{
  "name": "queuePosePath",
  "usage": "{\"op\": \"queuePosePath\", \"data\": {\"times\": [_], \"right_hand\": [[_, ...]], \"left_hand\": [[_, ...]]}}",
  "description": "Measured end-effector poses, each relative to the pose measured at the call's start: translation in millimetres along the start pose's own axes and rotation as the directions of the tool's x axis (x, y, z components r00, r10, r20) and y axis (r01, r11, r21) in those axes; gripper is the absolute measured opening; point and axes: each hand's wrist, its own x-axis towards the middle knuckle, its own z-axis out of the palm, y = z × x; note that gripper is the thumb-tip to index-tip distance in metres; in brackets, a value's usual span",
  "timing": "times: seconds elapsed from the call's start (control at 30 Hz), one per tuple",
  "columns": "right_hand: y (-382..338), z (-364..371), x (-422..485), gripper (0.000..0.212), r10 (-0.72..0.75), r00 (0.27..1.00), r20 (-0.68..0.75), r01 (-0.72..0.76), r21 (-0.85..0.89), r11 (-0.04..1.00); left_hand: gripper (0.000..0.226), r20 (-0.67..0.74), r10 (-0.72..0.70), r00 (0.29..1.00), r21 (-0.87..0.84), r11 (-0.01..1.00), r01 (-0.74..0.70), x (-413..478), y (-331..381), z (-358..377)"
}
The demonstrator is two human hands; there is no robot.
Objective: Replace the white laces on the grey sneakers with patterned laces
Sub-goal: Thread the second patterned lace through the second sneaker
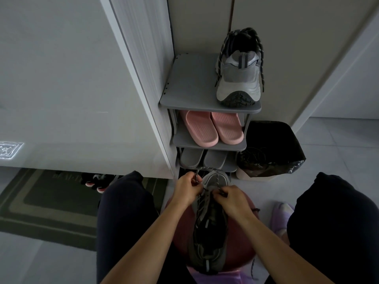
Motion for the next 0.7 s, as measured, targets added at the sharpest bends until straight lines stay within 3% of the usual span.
{"op": "queuePosePath", "data": {"times": [0.2,0.7], "right_hand": [[2.5,5.7,1.4,0.016,-0.014,0.997,-0.077,0.012,-0.037,0.999],[3.7,14.5,5.1,0.019,-0.055,0.993,-0.105,0.037,-0.163,0.986]], "left_hand": [[0.014,0.038,0.040,0.998,0.063,0.997,-0.042,1.5,1.2,-0.6],[0.016,0.136,0.058,0.989,0.037,0.997,-0.064,4.8,5.2,-1.2]]}}
